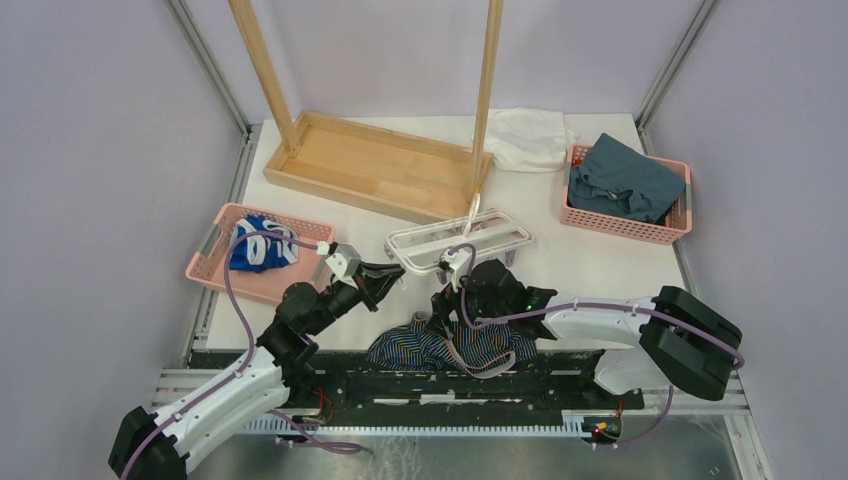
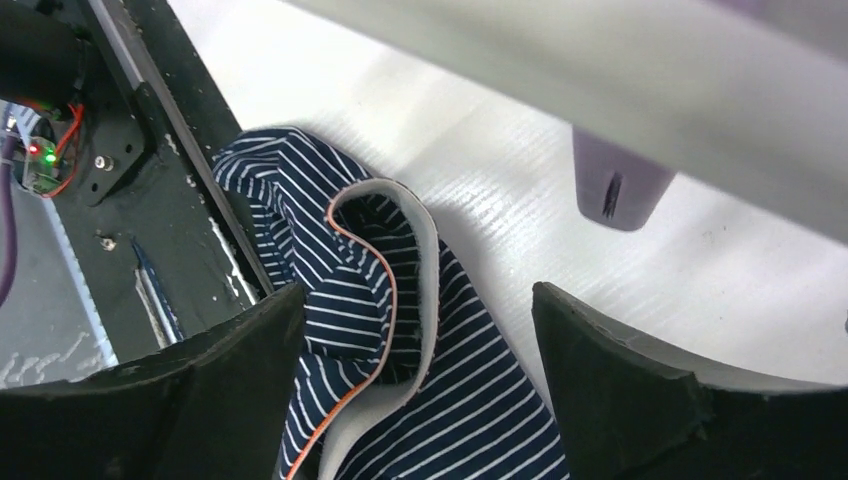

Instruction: Clip the underwear to the hanger

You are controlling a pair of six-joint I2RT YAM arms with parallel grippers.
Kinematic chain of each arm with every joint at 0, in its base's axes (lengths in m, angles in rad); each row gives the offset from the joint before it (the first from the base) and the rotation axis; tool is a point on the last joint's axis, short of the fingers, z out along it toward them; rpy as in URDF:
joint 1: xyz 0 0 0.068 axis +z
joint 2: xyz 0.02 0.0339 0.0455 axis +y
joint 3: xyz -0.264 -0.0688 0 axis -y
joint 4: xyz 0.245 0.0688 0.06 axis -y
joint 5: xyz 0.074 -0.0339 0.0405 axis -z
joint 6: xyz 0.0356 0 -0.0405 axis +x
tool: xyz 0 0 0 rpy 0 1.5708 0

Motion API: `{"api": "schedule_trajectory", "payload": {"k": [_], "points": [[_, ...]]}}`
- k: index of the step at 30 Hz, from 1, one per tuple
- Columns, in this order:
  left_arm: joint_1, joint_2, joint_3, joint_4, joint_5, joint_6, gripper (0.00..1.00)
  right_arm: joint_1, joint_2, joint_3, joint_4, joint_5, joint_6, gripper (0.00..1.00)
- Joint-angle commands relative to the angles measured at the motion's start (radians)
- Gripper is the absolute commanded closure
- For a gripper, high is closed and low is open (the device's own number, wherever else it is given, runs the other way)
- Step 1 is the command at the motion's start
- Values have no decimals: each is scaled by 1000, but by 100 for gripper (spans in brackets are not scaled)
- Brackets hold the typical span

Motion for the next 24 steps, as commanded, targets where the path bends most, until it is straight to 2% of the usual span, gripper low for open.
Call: {"api": "schedule_trajectory", "payload": {"k": [1, 4, 8, 17, 24], "points": [[-3, -16, 46, 74, -7, -9, 97, 6, -7, -13, 13, 30, 2, 7], [-2, -10, 48, 77, -2, -11, 97, 8, 24, -25, 55, 16, 21, 6], [-3, -5, 48, 78, 3, -12, 97, 24, 68, -29, 125, 21, 27, 11], [-3, -1, 51, 79, 4, -12, 97, 103, 166, -52, 380, 124, 10, 11], [-3, 4, 49, 80, 4, -12, 97, 106, 226, -45, 414, 166, 3, 15]]}}
